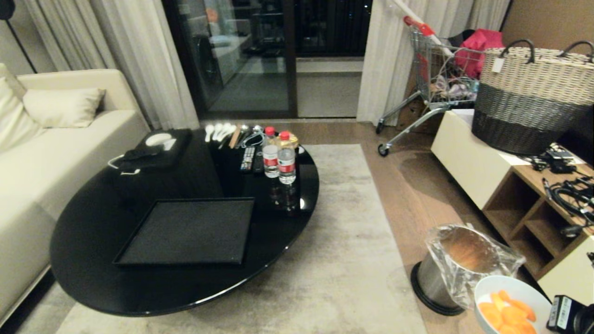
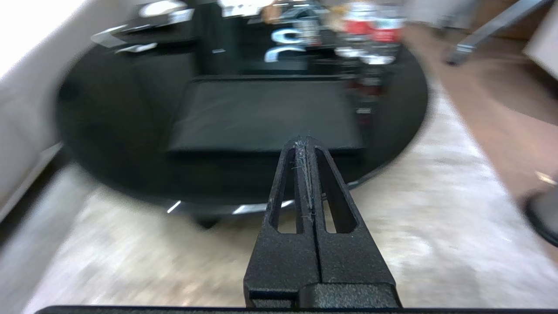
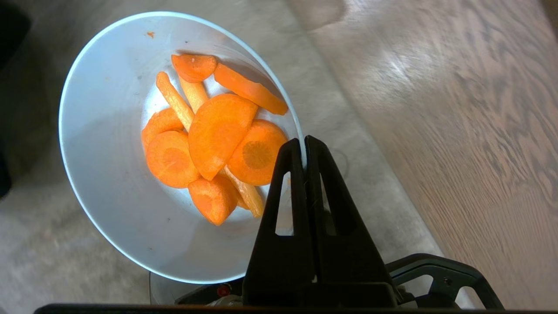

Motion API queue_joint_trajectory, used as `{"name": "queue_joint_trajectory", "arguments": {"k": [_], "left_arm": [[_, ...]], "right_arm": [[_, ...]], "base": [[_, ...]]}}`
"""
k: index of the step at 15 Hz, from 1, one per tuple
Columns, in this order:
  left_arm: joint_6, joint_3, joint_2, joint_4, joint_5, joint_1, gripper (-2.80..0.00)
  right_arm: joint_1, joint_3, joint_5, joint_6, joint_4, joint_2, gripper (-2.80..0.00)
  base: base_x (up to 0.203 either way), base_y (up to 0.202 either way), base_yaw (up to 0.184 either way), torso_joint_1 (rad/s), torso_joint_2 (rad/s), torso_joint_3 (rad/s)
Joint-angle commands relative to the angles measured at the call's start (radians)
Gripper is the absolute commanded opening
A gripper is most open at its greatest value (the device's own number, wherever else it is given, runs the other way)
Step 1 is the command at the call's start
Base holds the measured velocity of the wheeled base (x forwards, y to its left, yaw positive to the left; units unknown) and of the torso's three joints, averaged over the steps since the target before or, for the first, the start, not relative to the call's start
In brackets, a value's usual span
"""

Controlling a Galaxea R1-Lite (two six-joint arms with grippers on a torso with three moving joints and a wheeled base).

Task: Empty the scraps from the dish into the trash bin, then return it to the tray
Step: Move the bowl over the trash can

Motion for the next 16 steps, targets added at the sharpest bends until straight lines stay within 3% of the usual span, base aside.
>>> {"name": "queue_joint_trajectory", "arguments": {"k": [1,16], "left_arm": [[-0.001,0.000,0.000,0.000,0.000,0.000,-2.80],[-0.001,0.000,0.000,0.000,0.000,0.000,-2.80]], "right_arm": [[-0.005,0.002,-0.001,0.003,0.003,-0.010,-2.80],[-0.017,0.019,-0.010,0.028,0.011,-0.041,-2.80]], "base": [[0.001,0.009,-0.167,0.002,0.00,0.004],[0.000,0.009,-0.164,0.002,0.00,0.003]]}}
